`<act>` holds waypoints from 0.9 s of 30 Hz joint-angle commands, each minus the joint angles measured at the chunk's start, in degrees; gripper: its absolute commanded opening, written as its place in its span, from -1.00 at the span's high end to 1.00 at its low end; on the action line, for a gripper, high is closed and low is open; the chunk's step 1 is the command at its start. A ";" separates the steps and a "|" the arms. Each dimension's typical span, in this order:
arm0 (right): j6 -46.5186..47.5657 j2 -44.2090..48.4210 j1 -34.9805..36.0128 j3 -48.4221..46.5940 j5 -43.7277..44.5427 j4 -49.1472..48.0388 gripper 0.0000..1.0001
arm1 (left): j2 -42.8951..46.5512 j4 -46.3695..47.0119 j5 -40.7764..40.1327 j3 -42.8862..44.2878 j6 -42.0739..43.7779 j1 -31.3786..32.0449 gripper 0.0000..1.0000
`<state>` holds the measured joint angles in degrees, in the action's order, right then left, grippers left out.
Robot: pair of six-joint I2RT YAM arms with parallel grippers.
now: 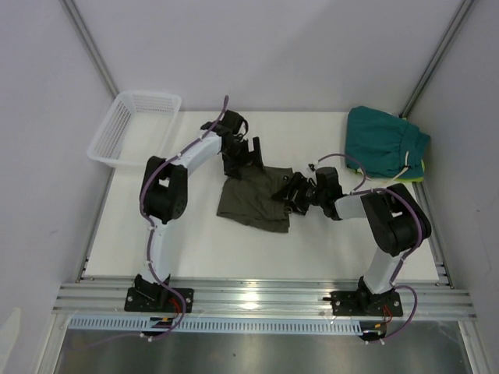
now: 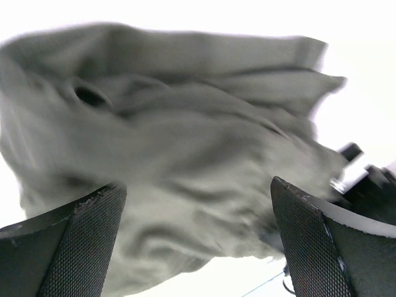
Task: Fold and stack the shorts
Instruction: Neatly place the folded shorts to the corner
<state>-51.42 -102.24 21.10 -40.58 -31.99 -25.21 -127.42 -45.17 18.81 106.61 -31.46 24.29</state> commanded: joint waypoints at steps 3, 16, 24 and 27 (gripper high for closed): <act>0.00 -4.98 1.84 1.99 3.95 1.40 -0.36 | 13.84 -3.78 0.09 0.54 0.61 0.49 -0.99; 5.26 -0.95 -0.71 -7.75 12.03 15.43 0.86 | 29.06 -4.40 -2.28 -14.32 2.81 1.19 -0.99; 14.76 1.17 -6.59 -23.56 14.23 31.17 1.00 | 32.40 -6.60 -2.72 -15.02 3.86 1.19 -0.98; 18.45 -1.55 -10.11 -31.30 12.58 36.89 1.00 | 33.11 -7.04 -2.72 -15.55 4.30 1.19 -0.99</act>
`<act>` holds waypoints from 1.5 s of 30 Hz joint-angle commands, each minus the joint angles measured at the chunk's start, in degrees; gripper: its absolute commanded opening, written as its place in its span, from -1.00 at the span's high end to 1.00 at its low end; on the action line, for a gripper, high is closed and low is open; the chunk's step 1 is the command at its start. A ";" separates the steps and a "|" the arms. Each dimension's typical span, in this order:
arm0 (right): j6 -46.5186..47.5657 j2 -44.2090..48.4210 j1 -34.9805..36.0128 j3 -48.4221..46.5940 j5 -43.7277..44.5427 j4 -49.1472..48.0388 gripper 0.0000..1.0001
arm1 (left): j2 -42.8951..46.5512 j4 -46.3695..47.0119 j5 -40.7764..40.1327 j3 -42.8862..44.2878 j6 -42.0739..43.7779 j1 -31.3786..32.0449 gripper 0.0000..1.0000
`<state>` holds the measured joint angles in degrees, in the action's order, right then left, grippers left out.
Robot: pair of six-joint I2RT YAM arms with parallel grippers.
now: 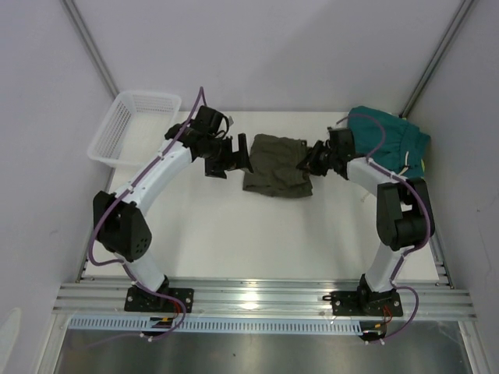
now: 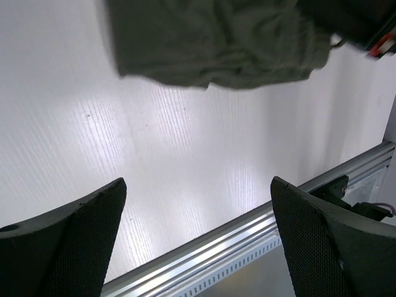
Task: Fold and stack the shorts
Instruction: Neatly place the folded shorts to the corner
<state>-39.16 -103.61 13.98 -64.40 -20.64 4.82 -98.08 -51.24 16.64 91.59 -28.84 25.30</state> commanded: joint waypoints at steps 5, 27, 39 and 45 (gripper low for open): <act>9.36 -7.56 -8.43 -18.55 -4.30 12.67 1.00 | 4.21 -1.75 -0.56 -1.15 2.56 0.19 -0.99; 3.83 -5.82 2.98 -9.43 -9.77 7.05 1.00 | 9.14 -0.09 -0.82 -8.89 1.86 0.19 -0.98; 6.29 -14.33 -2.28 -28.83 -9.06 13.99 1.00 | 10.02 0.00 -0.91 -10.29 1.68 0.19 -0.98; 1.99 -20.92 -10.97 -49.64 -7.23 15.84 1.00 | 10.19 -0.70 -1.35 -10.20 2.30 0.19 -0.98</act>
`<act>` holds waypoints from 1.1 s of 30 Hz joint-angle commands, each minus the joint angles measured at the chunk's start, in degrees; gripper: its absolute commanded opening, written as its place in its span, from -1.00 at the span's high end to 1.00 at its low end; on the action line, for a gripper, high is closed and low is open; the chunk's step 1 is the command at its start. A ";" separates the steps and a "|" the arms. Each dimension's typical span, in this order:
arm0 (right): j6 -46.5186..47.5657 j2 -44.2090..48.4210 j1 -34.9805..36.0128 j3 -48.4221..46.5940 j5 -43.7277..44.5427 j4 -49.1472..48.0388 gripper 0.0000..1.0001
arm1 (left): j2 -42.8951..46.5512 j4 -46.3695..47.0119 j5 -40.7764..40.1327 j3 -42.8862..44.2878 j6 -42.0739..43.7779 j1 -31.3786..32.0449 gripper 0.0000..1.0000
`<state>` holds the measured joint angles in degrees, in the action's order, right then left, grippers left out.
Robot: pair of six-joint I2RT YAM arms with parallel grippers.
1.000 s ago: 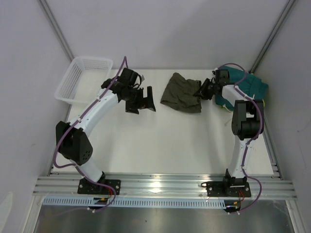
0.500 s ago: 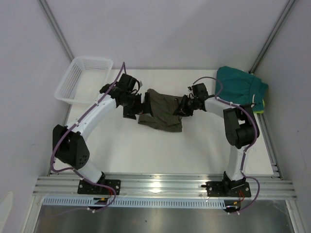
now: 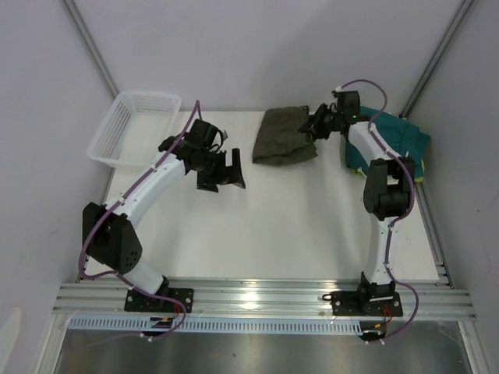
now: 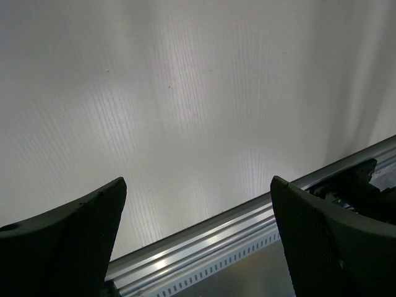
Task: Fold and stack the shorts
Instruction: Neatly place the folded shorts to the corner
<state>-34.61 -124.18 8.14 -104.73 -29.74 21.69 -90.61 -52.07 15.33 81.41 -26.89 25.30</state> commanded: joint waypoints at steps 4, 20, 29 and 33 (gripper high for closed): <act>-6.60 -0.63 -12.06 -16.02 2.85 1.42 1.00 | 2.98 -0.40 -0.30 -0.02 0.62 0.19 -0.98; -2.31 17.58 -35.38 5.70 -6.21 -6.77 1.00 | 1.40 1.80 1.81 0.68 -0.53 0.72 -0.98; 2.25 8.72 -37.94 -9.42 -7.98 10.36 1.00 | 2.10 1.27 1.37 1.30 -0.88 1.42 -0.99; 8.58 7.64 -37.06 -12.08 2.21 18.19 1.00 | 2.19 1.27 1.45 0.51 -0.70 1.42 -0.98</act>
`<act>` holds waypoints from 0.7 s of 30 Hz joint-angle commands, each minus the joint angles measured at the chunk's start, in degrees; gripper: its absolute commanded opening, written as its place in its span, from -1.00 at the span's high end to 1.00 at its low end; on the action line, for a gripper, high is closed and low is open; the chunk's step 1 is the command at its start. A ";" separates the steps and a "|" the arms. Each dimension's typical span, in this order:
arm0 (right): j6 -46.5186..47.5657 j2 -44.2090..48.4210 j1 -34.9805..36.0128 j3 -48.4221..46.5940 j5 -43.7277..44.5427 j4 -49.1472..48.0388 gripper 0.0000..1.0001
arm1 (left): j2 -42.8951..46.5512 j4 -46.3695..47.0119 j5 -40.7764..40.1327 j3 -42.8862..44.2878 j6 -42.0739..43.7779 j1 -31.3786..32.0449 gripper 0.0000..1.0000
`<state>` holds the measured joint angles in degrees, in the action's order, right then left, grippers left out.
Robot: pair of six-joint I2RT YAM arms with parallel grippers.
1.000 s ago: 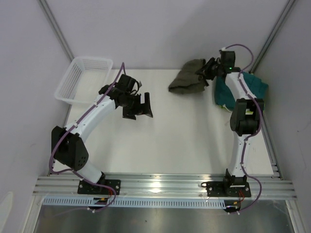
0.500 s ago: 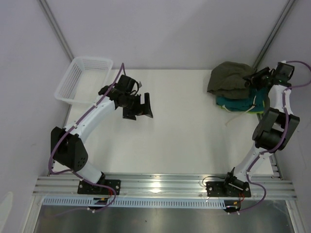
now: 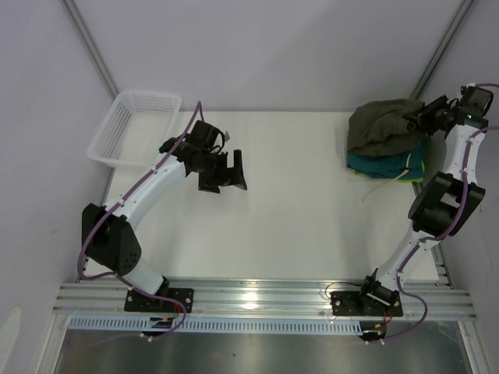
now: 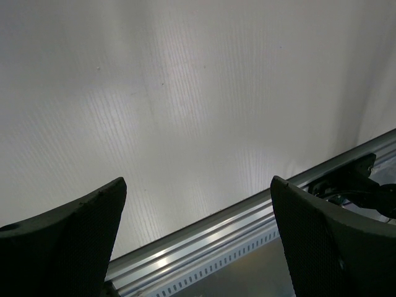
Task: Fold and stack the shorts
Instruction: Neatly place the folded shorts to the corner
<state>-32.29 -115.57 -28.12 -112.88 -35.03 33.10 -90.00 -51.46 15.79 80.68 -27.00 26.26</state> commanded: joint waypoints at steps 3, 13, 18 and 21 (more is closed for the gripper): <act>9.17 -3.68 -1.23 -7.26 10.77 11.52 1.00 | 1.75 0.84 1.26 0.70 -0.59 0.46 -0.99; 17.26 -12.57 -0.97 -11.83 25.34 21.56 1.00 | 1.32 0.22 1.79 0.52 0.20 0.72 -0.99; 18.15 -16.53 1.57 -15.88 33.44 22.01 1.00 | 0.44 -0.92 2.14 1.32 1.34 0.98 -0.99; 17.88 -16.01 2.80 -13.95 38.00 17.71 1.00 | -0.27 -1.62 2.05 2.02 2.13 1.07 -0.98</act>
<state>-15.35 -131.07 -25.71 -126.34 -5.98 53.54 -90.02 -52.07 16.75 80.68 -26.52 26.76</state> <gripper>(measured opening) 0.206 0.993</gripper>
